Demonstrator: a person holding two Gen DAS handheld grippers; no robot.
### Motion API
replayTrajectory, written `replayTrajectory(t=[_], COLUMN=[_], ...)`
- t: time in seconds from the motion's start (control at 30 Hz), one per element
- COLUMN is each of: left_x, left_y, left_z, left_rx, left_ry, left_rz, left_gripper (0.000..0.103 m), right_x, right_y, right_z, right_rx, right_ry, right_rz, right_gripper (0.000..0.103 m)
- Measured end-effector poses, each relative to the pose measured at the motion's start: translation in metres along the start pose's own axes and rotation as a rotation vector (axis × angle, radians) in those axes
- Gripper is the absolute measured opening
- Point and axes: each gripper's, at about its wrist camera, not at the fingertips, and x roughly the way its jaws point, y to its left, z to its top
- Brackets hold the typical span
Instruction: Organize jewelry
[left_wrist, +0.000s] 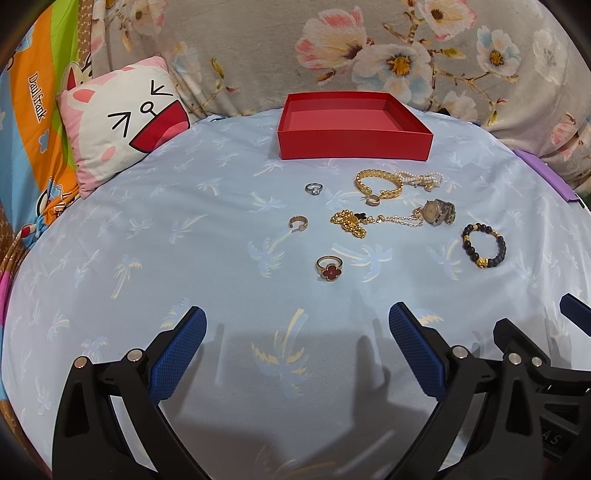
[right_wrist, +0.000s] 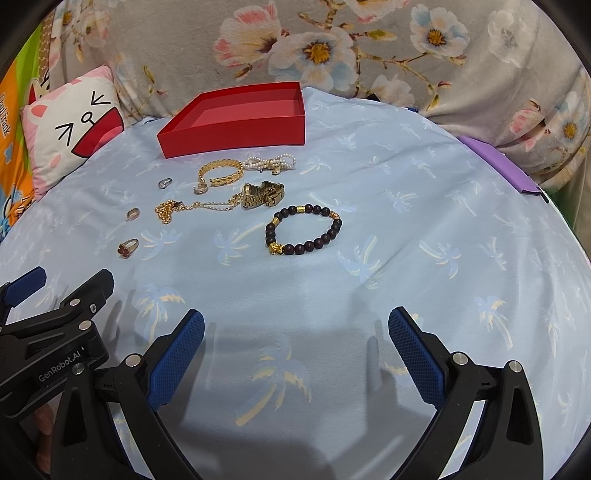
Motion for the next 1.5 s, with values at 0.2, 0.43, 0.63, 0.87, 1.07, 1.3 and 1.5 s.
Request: replayTrajectory(t=[0.2, 0.43, 0.63, 0.87, 1.07, 1.3, 1.5], left_x=[0.0, 0.0, 0.0, -0.001, -0.005, -0.004, 0.019], left_y=[0.001, 0.001, 0.001, -0.001, 0.006, 0.022, 0.017], left_z=[0.001, 0.001, 0.001, 0.002, 0.003, 0.019, 0.038], left_rx=[-0.002, -0.002, -0.002, -0.002, -0.028, 0.032, 0.095], left_ry=[0.007, 0.006, 0.005, -0.003, -0.009, 0.002, 0.056], left_rz=[-0.001, -0.001, -0.001, 0.003, -0.029, -0.076, -0.126], left_gripper=[0.097, 0.097, 0.097, 0.097, 0.097, 0.097, 0.097], right_x=[0.0, 0.0, 0.0, 0.0, 0.001, 0.019, 0.044], right_y=[0.0, -0.001, -0.001, -0.002, -0.004, -0.014, -0.023], right_z=[0.001, 0.001, 0.002, 0.002, 0.003, 0.022, 0.05], right_rx=[0.001, 0.001, 0.002, 0.001, 0.005, -0.073, -0.083], right_ry=[0.003, 0.003, 0.004, 0.006, 0.013, 0.112, 0.173], right_rz=[0.001, 0.001, 0.002, 0.002, 0.031, 0.045, 0.088], right_gripper=[0.098, 0.098, 0.098, 0.098, 0.098, 0.091, 0.084])
